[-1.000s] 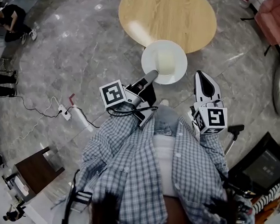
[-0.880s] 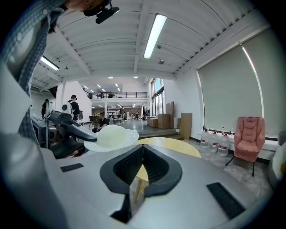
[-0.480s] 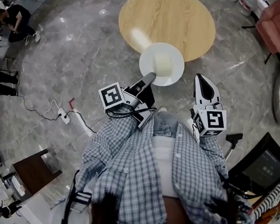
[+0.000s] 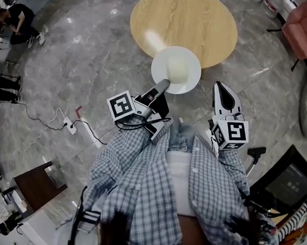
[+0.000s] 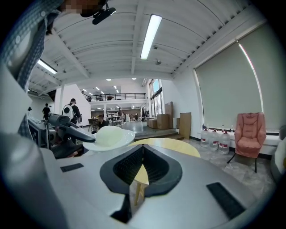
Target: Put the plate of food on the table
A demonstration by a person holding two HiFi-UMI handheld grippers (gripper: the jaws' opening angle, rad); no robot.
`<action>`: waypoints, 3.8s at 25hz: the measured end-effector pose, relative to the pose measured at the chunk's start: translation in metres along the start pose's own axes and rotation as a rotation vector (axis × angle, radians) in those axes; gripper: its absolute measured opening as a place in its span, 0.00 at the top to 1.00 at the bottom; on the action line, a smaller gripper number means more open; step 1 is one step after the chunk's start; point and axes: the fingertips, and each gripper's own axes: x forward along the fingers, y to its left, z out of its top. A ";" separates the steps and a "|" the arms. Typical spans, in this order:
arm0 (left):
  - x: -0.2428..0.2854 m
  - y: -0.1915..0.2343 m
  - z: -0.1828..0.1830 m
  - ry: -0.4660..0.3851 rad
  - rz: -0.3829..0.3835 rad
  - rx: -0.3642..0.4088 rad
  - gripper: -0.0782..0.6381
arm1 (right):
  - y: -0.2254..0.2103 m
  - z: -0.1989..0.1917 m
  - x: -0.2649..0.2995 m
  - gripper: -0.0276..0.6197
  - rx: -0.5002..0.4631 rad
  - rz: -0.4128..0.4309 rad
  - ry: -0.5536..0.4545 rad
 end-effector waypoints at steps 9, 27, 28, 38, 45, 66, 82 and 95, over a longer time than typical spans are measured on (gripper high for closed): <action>0.012 0.005 0.014 0.001 0.016 -0.014 0.85 | -0.016 -0.003 0.016 0.95 0.042 -0.040 0.008; 0.078 -0.002 0.062 0.059 0.028 -0.024 0.85 | -0.032 0.034 0.082 0.95 -0.011 -0.020 0.008; 0.082 -0.003 0.067 0.063 0.028 -0.025 0.85 | -0.034 0.036 0.086 0.95 -0.012 -0.025 0.008; 0.127 -0.009 0.112 0.111 0.021 -0.035 0.85 | -0.057 0.055 0.134 0.95 -0.013 -0.080 0.012; 0.157 -0.009 0.145 0.147 0.010 -0.039 0.85 | -0.070 0.065 0.171 0.95 -0.011 -0.119 0.011; 0.207 -0.002 0.175 0.158 0.010 -0.053 0.85 | -0.101 0.071 0.214 0.95 0.029 -0.103 0.045; 0.205 -0.008 0.183 0.065 -0.010 -0.050 0.85 | -0.093 0.079 0.240 0.94 0.408 0.107 0.063; 0.204 -0.005 0.182 0.082 -0.004 -0.035 0.85 | -0.088 0.060 0.256 0.81 0.805 0.170 0.086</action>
